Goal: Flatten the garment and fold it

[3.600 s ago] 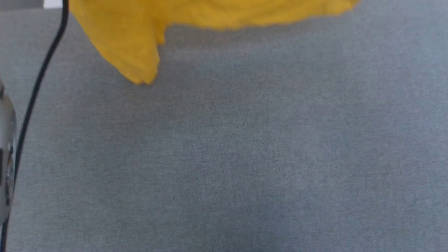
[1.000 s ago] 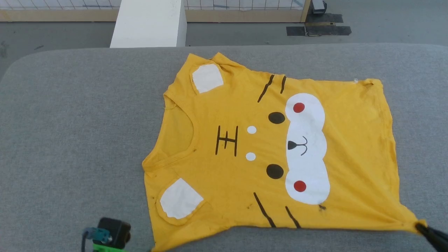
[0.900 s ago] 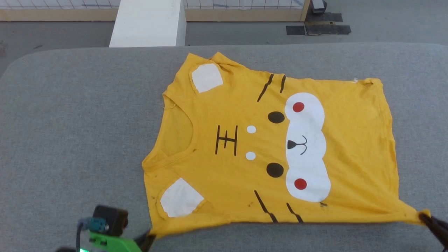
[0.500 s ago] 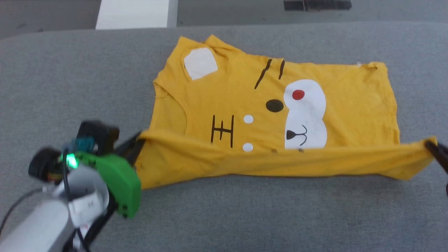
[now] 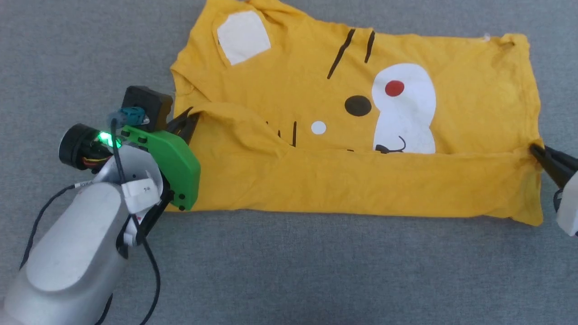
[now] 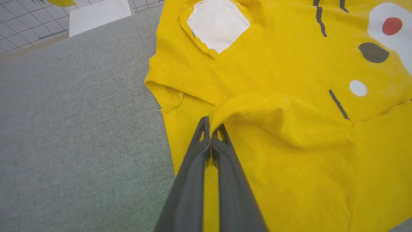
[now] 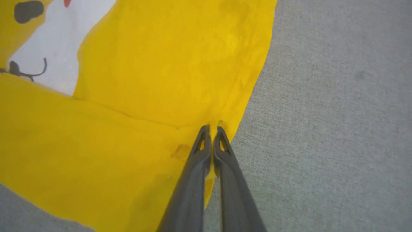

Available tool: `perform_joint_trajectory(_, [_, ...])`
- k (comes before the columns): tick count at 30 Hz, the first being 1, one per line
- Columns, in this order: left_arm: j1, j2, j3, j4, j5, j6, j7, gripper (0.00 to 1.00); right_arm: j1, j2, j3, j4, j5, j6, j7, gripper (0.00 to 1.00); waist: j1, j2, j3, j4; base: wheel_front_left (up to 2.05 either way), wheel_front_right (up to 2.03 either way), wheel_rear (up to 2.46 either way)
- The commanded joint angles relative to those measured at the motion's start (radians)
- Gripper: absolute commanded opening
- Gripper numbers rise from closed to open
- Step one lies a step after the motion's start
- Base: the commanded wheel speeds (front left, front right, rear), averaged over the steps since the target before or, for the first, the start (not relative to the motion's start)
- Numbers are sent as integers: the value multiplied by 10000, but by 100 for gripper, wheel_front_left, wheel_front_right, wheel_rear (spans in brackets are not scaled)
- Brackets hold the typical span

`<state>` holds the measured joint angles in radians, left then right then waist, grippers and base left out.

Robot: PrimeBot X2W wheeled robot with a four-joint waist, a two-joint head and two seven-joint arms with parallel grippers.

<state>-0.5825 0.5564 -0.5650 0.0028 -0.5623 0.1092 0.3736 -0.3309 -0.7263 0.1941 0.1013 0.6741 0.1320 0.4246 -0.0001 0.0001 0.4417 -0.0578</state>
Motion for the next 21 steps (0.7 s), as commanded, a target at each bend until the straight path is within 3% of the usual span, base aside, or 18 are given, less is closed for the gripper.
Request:
perform_joint_trajectory(1, [-150, -79, -55, 279, 31, -100, 0, 0, -210, 59, 152, 178, 95, -13, -133, 0, 1, -1, 371, -32, 0, 0, 0])
perform_joint_trajectory(8, [-215, -453, -310, 1487, -216, -348, 66, 0, -710, 2, 991, 1076, 568, -13, -243, 0, 1, -1, 591, 6, 0, 0, 0])
perform_joint_trajectory(9, [-224, -498, -323, 1562, -278, -378, 102, 5, -766, -12, 1081, 1150, 662, -13, -194, 0, 1, -1, 590, 9, 0, 0, 0])
perform_joint_trajectory(10, [-245, -551, -318, 1635, -339, -389, 114, 22, -829, -56, 1201, 1211, 758, -13, -125, 30, 1, -1, 571, 18, 0, 0, 0])
perform_joint_trajectory(12, [-281, -595, -325, 1731, -411, -426, 144, 34, -922, -143, 1367, 1273, 920, -13, -49, 100, 1, -1, 472, 27, 0, 0, 0])
perform_joint_trajectory(15, [-253, -626, -255, 1808, -590, -473, 118, 46, -1009, -280, 1556, 1277, 1131, -13, 12, 100, 1, -1, 219, 26, 0, 0, 0])
perform_joint_trajectory(17, [-165, -631, -143, 1794, -714, -459, -31, 99, -1034, -372, 1622, 1229, 1261, -13, -30, 100, 1, -1, -50, 16, 0, 0, 0])
perform_joint_trajectory(21, [164, -576, 173, 1598, -959, -387, -514, 100, -946, -479, 1581, 1065, 1425, -13, -130, 100, 1, -1, -650, -31, 0, 0, 0])
